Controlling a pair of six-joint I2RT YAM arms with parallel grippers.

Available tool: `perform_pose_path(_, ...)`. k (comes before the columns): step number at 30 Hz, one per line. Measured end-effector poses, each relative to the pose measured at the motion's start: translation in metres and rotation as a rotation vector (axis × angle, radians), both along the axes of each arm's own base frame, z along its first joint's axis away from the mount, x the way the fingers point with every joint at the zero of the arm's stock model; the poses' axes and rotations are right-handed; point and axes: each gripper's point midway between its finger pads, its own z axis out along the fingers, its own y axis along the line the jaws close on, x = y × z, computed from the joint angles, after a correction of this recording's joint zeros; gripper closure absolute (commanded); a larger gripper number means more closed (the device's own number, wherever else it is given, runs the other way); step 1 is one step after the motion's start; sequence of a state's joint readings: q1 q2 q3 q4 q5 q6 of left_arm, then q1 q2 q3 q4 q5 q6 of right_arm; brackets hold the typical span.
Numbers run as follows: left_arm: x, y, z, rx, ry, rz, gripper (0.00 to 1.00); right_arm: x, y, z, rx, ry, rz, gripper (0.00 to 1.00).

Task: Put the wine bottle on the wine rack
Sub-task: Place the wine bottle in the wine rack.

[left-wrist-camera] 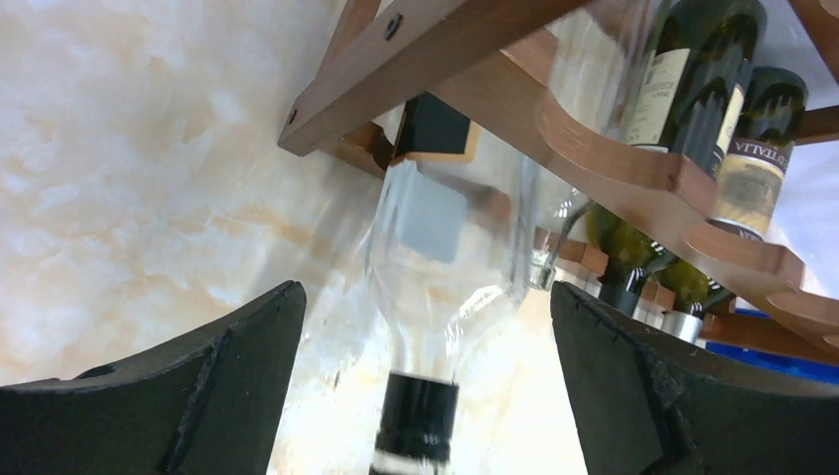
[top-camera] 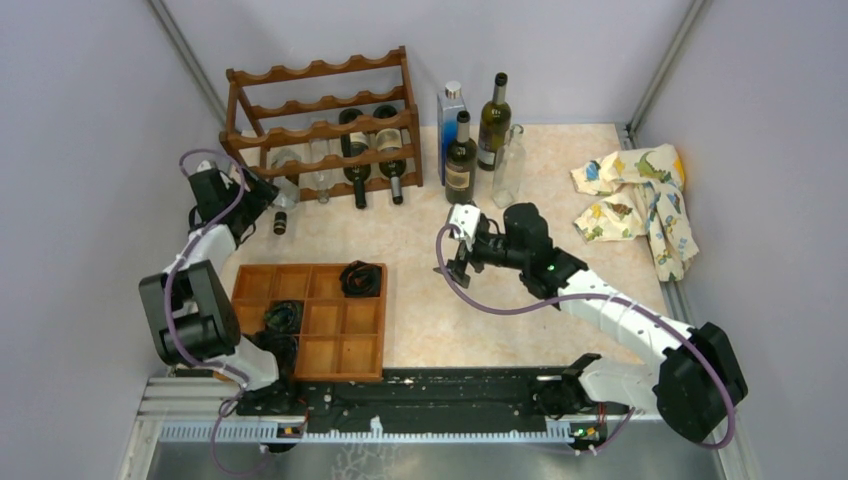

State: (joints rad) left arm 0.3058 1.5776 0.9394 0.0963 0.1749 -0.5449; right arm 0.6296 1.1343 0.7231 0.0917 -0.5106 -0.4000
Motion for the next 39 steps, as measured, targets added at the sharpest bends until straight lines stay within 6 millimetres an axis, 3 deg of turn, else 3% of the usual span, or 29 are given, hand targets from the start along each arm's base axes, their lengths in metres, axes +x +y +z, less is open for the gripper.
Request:
perform_pose_path(3, -0.013, -0.002, 0.017, 0.019, -0.008, 0.0, 0.01, -0.004, 0.0, -0.002, -0.015, 0.015, 0.021, 0.06)
perform_pose_path(11, -0.071, -0.024, 0.056, 0.013, -0.073, -0.006, 0.01, -0.02, 0.0, 0.0, -0.025, 0.062, 0.08, 0.05)
perform_pose_path(17, -0.11, -0.058, 0.055, -0.07, -0.123, -0.085, 0.05, -0.027, 0.0, 0.006, -0.011, 0.141, 0.076, 0.03)
perform_pose_path(21, -0.127, -0.07, 0.05, -0.084, -0.143, -0.119, 0.08, -0.021, -0.006, 0.017, 0.036, 0.22, 0.028, 0.03)
perform_pose_path(25, -0.135, -0.075, 0.05, -0.077, -0.17, -0.136, 0.1, -0.002, -0.022, 0.022, 0.075, 0.296, -0.061, 0.04)
perform_pose_path(29, -0.135, -0.074, 0.043, -0.06, -0.173, -0.144, 0.07, 0.012, -0.036, 0.009, 0.041, 0.368, -0.128, 0.03)
perform_pose_path(36, -0.123, -0.072, 0.033, -0.029, -0.146, -0.191, 0.08, 0.005, -0.066, -0.02, -0.055, 0.462, -0.187, 0.02)
perform_pose_path(39, -0.108, -0.07, 0.031, -0.045, -0.111, -0.208, 0.17, 0.0, -0.082, -0.026, -0.054, 0.457, -0.222, 0.02)
